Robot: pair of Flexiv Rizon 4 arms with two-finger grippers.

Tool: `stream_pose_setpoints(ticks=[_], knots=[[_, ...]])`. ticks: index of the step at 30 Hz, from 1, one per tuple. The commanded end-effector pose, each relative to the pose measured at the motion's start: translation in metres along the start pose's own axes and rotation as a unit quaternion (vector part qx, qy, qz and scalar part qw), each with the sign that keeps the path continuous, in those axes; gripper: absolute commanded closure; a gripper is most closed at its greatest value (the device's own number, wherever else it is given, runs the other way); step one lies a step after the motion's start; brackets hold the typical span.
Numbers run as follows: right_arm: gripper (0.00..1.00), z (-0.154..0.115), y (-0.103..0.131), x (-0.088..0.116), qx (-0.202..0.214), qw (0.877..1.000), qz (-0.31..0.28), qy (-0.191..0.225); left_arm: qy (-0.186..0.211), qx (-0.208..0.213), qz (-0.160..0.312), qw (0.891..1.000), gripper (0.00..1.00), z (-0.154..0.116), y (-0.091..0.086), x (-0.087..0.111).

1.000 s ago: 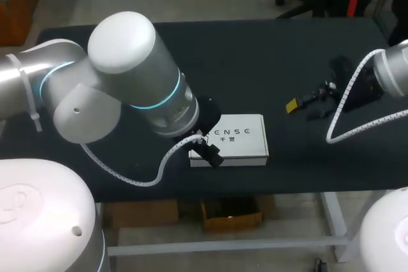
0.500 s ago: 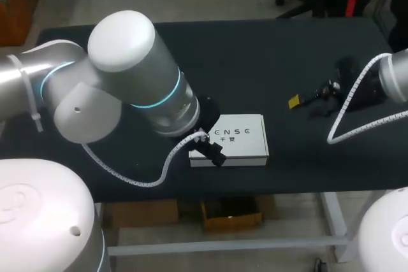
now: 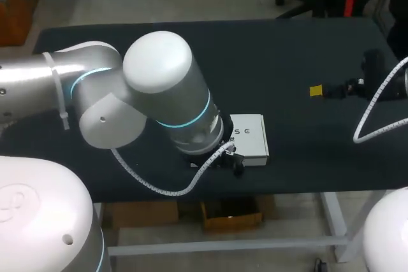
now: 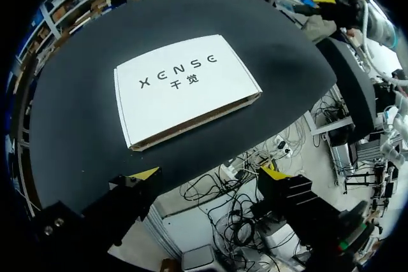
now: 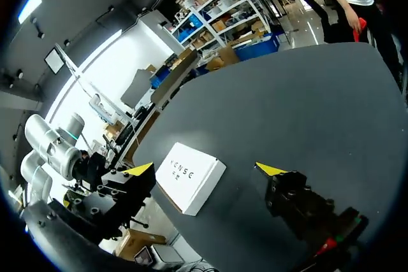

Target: Assemble the packaging by folding the flat box into shape, placing the metal phone stand inside, and closing the box properly

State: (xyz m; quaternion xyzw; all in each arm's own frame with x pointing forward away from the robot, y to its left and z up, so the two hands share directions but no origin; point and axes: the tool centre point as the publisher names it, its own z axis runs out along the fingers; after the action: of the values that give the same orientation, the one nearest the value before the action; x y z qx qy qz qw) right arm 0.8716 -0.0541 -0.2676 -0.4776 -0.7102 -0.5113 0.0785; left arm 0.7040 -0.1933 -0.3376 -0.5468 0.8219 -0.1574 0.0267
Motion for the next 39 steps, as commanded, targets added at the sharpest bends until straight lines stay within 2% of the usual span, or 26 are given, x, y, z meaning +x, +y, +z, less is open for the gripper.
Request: stream_pose_setpoints(ticks=[1,2,5,11,18,20,22,23,39], knots=[[0.0,-0.004,0.002,-0.007,-0.027,0.997,-0.026,0.067,-0.063,-0.011,-0.029,0.998,0.0,0.012,-0.005,0.023],[0.0,-0.004,0.004,-0.008,-0.031,0.996,-0.038,0.07,-0.062,-0.017,-0.04,0.997,0.0,0.013,-0.005,0.025],[0.0,-0.002,0.008,-0.014,-0.04,0.995,-0.059,0.063,-0.099,-0.02,-0.077,0.992,0.0,0.02,-0.004,0.031],[0.0,0.004,0.016,-0.022,-0.049,0.993,-0.102,0.042,-0.11,-0.041,-0.106,0.987,0.0,0.033,0.001,0.041],[0.0,0.013,0.021,-0.021,-0.045,0.989,-0.141,0.015,-0.118,-0.063,-0.138,0.981,0.0,0.048,0.006,0.041],[0.0,0.019,0.024,-0.02,-0.04,0.987,-0.153,-0.012,-0.12,-0.071,-0.148,0.979,0.0,0.052,0.009,0.04],[0.0,0.019,0.024,-0.02,-0.04,0.987,-0.153,-0.012,-0.143,-0.075,-0.166,0.973,0.0,0.056,0.01,0.038],[0.0,0.019,0.024,-0.02,-0.04,0.987,-0.153,-0.012,-0.154,-0.084,-0.169,0.97,0.0,0.058,0.011,0.036],[0.0,0.019,0.024,-0.02,-0.04,0.987,-0.153,-0.012,-0.154,-0.084,-0.169,0.97,0.0,0.058,0.011,0.036]])
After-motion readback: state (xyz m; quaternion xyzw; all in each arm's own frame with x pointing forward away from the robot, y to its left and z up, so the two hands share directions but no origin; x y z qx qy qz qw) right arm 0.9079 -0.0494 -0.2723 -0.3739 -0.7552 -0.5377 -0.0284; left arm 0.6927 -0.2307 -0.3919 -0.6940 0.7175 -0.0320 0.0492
